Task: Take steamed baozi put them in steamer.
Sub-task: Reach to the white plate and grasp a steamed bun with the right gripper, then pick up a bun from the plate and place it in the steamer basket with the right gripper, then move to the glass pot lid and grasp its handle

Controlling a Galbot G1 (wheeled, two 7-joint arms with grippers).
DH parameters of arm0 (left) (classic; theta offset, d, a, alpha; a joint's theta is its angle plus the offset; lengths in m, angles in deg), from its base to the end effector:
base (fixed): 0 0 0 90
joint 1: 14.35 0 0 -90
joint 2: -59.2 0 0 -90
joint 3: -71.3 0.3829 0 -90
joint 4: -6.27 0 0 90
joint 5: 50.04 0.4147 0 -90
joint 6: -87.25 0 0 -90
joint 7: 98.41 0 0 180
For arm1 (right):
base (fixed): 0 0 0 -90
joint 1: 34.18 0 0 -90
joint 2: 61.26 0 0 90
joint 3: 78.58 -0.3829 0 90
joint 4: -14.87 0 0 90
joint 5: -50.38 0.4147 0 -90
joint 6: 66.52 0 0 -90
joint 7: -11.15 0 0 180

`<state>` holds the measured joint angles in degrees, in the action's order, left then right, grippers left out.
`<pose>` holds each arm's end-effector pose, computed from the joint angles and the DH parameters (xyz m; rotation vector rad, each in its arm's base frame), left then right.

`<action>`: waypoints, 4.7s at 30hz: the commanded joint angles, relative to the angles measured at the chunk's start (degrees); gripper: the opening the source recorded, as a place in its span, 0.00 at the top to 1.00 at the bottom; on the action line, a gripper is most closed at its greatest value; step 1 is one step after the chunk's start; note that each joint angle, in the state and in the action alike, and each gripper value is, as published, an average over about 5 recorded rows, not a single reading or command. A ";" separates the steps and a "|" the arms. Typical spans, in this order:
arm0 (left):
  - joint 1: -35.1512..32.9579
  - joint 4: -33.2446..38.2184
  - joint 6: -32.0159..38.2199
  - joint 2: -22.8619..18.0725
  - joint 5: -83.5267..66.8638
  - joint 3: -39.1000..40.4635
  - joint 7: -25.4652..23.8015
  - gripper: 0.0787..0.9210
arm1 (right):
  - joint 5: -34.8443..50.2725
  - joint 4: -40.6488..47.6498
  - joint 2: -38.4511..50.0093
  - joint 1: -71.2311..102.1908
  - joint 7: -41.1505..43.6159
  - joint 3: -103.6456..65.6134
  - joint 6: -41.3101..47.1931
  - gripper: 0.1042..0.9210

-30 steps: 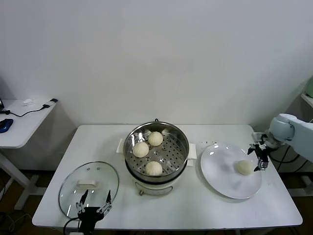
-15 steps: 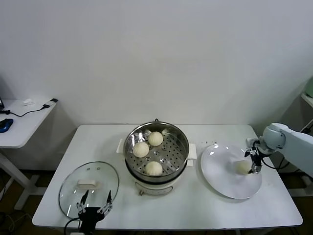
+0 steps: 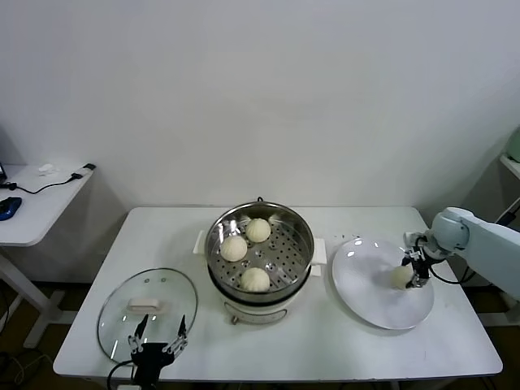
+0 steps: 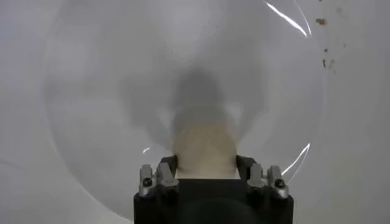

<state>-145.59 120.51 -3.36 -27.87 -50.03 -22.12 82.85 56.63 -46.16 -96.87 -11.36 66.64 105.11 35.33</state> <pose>0.1446 0.0334 -0.4077 0.0641 -2.8339 -0.1129 0.5756 -0.2638 -0.2675 1.0667 -1.3710 1.2139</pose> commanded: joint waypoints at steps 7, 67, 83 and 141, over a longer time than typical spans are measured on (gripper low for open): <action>-0.05 0.41 -0.10 -0.11 0.38 0.82 -0.06 0.12 | 9.26 -8.30 2.59 -20.90 5.75 12.39 -1.15 0.34; 0.36 0.70 -0.87 0.34 -0.21 0.29 -0.56 0.12 | 27.70 -14.00 -26.04 -29.76 -1.11 22.62 4.51 0.23; 0.06 2.51 -0.51 0.87 -4.75 -0.29 2.13 0.12 | 46.03 -13.49 -10.06 -21.33 -22.23 -6.95 1.22 0.12; 1.21 -22.21 4.19 13.75 84.67 -4.78 32.94 0.12 | 16.88 -36.82 -38.97 101.76 -54.00 -101.63 -31.10 0.12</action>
<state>-143.66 110.55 8.03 -16.31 1.32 -27.89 106.58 75.27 -82.55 -132.38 87.71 13.97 3.96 4.40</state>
